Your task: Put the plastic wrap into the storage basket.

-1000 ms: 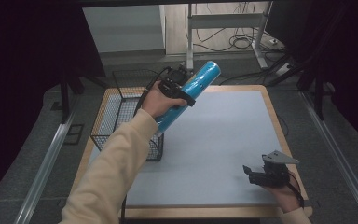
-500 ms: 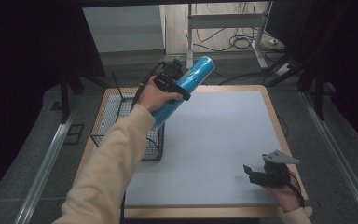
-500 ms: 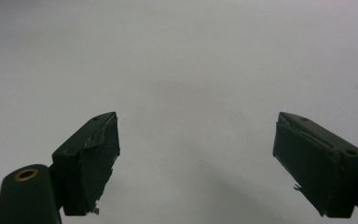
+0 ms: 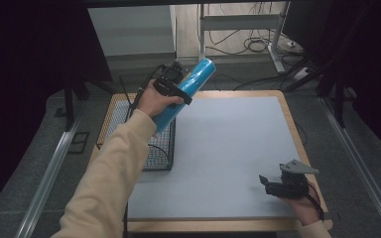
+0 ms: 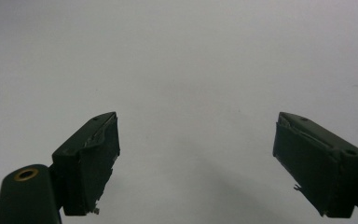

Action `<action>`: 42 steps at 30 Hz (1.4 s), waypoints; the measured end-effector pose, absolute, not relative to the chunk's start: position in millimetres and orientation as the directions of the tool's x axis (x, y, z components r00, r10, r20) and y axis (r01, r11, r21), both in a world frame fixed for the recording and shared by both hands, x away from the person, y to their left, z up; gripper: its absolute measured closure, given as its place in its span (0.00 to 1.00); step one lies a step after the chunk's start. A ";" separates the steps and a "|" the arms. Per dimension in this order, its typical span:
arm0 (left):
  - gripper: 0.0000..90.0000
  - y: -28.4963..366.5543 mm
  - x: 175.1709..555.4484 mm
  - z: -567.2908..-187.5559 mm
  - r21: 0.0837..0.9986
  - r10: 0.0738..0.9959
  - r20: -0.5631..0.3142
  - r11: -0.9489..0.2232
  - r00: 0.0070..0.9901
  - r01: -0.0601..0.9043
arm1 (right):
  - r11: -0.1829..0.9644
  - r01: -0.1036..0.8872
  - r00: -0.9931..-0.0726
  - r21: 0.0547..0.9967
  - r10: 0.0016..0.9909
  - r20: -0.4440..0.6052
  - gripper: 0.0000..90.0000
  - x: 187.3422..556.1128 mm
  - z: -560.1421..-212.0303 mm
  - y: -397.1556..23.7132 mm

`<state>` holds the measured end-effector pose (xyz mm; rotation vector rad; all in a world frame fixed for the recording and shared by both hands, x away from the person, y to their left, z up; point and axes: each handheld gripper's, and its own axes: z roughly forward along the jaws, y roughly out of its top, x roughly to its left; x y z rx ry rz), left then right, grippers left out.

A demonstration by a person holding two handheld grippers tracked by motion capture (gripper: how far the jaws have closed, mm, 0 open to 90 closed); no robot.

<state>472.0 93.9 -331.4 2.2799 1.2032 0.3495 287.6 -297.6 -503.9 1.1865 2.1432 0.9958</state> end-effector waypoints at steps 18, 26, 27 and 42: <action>0.35 130.0 490.7 -342.2 0.587 0.865 -0.031 -0.390 0.501 0.709 | 0.364 0.501 -0.501 0.785 0.862 -0.080 0.16 287.7 -504.3 -297.1; 0.35 143.8 503.6 -361.9 0.544 0.875 -0.006 -0.403 0.484 0.736 | 0.359 0.495 -0.499 0.791 0.863 -0.079 0.16 287.3 -502.4 -297.2; 0.35 145.1 504.9 -364.3 0.541 0.875 -0.009 -0.402 0.484 0.738 | 0.360 0.492 -0.499 0.793 0.863 -0.082 0.16 287.2 -502.1 -297.4; 0.35 151.1 522.7 -393.9 0.487 0.878 0.008 -0.422 0.479 0.765 | 0.359 0.490 -0.494 0.794 0.865 -0.086 0.16 286.8 -501.7 -298.1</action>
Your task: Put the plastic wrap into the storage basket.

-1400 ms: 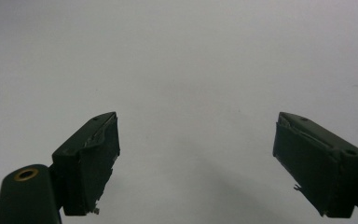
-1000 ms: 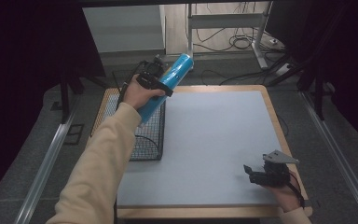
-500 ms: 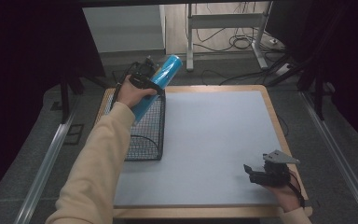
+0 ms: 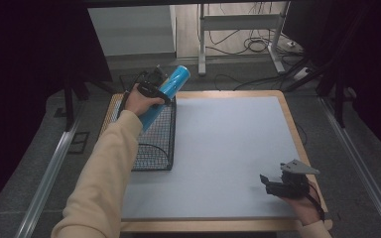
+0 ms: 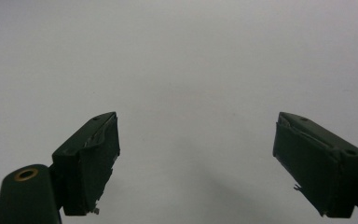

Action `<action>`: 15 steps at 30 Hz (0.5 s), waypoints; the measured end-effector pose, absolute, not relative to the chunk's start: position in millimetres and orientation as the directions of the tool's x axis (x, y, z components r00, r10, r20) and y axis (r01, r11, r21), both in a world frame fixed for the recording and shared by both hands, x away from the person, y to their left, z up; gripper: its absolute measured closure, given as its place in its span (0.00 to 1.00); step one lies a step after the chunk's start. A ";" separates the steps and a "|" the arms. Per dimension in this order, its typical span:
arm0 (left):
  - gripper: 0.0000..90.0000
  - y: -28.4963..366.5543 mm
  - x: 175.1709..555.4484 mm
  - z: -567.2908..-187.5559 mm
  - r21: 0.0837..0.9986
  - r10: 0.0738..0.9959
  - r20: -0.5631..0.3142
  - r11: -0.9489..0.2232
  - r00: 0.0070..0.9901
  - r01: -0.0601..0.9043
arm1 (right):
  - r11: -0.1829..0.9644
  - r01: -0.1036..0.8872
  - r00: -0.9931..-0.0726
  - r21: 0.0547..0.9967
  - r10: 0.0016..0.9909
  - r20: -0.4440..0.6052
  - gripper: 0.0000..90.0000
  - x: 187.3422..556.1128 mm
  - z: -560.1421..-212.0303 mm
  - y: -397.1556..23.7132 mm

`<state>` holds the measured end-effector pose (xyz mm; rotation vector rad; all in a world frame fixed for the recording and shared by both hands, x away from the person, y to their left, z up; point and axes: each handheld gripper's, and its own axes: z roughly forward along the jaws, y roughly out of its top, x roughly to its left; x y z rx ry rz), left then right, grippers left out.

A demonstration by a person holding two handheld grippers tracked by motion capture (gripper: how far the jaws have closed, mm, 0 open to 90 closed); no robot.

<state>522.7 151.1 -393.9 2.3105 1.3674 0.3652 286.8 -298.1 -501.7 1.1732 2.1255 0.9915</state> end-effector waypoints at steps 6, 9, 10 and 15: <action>0.35 151.6 527.7 -403.2 0.461 0.887 0.017 -0.416 0.461 0.784 | 0.360 0.491 -0.496 0.793 0.864 -0.085 0.16 287.2 -502.2 -298.7; 0.35 151.8 528.5 -405.8 0.454 0.889 0.021 -0.417 0.458 0.787 | 0.359 0.491 -0.496 0.793 0.864 -0.084 0.16 287.3 -502.0 -298.7; 0.35 151.5 528.5 -405.9 0.451 0.889 0.023 -0.418 0.458 0.789 | 0.360 0.491 -0.497 0.793 0.864 -0.084 0.16 287.3 -502.1 -298.7; 0.35 150.2 530.1 -410.8 0.415 0.886 0.037 -0.434 0.461 0.800 | 0.362 0.489 -0.497 0.794 0.863 -0.087 0.16 286.9 -501.7 -298.2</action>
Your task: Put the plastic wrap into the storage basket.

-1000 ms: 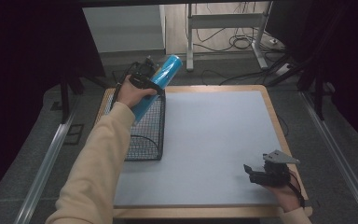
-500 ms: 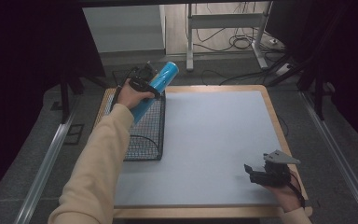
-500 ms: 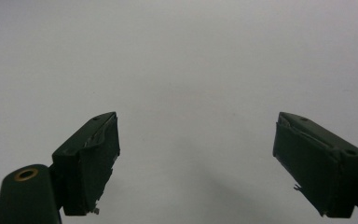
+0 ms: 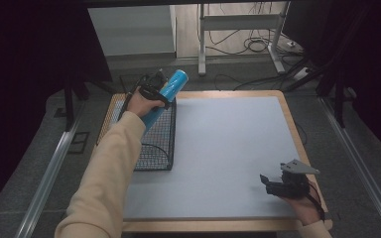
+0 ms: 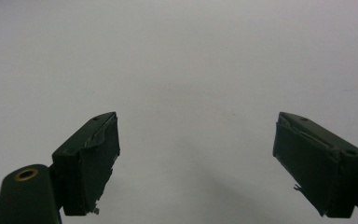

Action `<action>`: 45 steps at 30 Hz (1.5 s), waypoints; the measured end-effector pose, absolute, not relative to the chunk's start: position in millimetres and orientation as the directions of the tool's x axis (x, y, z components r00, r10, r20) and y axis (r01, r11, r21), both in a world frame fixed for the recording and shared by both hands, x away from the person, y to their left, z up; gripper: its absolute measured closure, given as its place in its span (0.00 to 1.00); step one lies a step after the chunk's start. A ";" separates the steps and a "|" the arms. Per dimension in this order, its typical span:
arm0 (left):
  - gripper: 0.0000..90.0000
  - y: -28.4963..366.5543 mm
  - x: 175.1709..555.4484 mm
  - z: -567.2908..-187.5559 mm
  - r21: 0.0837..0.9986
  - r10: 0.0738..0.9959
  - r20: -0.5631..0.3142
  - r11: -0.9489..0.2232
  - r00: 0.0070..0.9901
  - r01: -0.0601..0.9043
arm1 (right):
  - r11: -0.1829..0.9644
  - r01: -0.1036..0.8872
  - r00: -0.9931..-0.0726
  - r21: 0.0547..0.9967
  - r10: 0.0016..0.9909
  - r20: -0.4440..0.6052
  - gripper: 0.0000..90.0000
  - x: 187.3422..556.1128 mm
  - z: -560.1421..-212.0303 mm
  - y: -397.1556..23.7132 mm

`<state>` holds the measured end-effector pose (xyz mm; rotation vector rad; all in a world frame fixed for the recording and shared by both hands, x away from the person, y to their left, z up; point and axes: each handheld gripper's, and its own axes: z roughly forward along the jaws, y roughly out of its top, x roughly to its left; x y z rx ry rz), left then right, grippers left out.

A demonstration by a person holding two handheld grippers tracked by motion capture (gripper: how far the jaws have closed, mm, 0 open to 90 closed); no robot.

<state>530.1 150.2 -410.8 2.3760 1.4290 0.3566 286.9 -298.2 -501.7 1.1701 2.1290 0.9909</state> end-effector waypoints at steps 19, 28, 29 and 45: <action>0.35 149.4 534.4 -435.6 0.317 0.881 0.133 -0.471 0.453 0.823 | 0.362 0.493 -0.498 0.791 0.863 -0.084 0.16 286.4 -502.0 -297.4; 0.13 148.2 522.7 -425.2 0.360 0.898 0.075 -0.429 0.433 0.828 | 0.364 0.491 -0.501 0.791 0.861 -0.085 0.16 285.8 -501.8 -297.1; 0.12 148.2 520.9 -423.8 0.365 0.898 0.072 -0.428 0.434 0.827 | 0.365 0.491 -0.501 0.791 0.861 -0.086 0.16 285.9 -502.1 -297.0; 0.07 152.9 469.2 -388.2 0.522 0.873 -0.014 -0.410 0.488 0.748 | 0.374 0.491 -0.505 0.787 0.858 -0.093 0.16 284.9 -502.3 -293.9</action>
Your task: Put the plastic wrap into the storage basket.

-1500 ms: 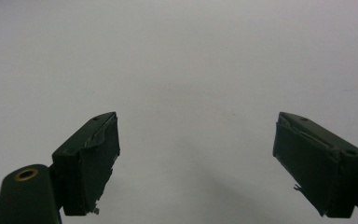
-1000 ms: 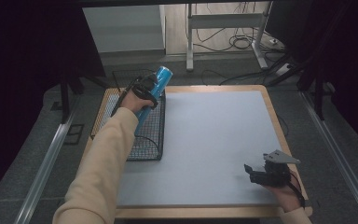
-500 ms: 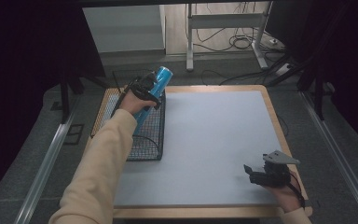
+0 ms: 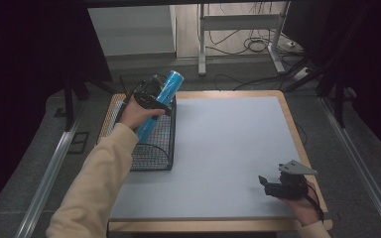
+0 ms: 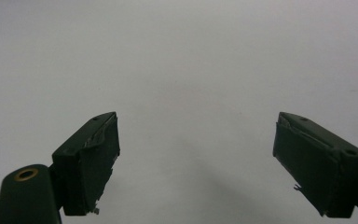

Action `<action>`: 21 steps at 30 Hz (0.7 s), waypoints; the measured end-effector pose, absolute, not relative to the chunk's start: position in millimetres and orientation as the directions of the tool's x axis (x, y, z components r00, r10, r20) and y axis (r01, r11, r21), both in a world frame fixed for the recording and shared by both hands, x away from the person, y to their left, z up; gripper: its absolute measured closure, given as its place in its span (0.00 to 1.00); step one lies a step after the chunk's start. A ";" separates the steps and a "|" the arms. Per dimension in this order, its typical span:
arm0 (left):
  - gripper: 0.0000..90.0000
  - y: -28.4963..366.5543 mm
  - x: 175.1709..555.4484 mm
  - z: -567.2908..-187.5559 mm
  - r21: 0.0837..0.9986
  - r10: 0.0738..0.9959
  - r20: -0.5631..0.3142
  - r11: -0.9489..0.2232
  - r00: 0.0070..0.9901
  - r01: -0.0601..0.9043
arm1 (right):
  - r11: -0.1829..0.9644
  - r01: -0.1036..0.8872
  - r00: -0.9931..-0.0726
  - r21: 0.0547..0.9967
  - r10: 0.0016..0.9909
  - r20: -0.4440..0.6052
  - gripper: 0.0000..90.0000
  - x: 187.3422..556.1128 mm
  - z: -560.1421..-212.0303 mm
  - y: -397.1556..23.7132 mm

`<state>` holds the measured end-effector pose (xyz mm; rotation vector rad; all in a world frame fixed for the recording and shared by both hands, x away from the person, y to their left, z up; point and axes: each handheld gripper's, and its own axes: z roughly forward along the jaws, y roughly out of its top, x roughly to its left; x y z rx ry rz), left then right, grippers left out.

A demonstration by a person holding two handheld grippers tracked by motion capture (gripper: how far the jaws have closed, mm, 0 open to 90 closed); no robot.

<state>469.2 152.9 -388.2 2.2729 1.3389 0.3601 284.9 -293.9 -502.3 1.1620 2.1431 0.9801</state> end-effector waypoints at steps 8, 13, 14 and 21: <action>0.10 145.4 426.5 -369.5 0.605 0.828 -0.030 -0.432 0.561 0.669 | 0.375 0.489 -0.505 0.788 0.858 -0.095 0.16 283.7 -501.6 -292.4; 0.12 132.0 402.9 -369.1 0.626 0.795 -0.044 -0.451 0.606 0.637 | 0.374 0.487 -0.506 0.789 0.858 -0.094 0.16 282.7 -500.9 -291.5; 0.12 129.2 398.7 -369.6 0.628 0.787 -0.046 -0.457 0.616 0.630 | 0.374 0.487 -0.506 0.789 0.857 -0.094 0.16 282.5 -500.9 -291.3; 0.13 105.5 369.9 -380.2 0.642 0.735 -0.071 -0.483 0.674 0.595 | 0.378 0.489 -0.508 0.786 0.856 -0.095 0.16 282.8 -501.7 -290.2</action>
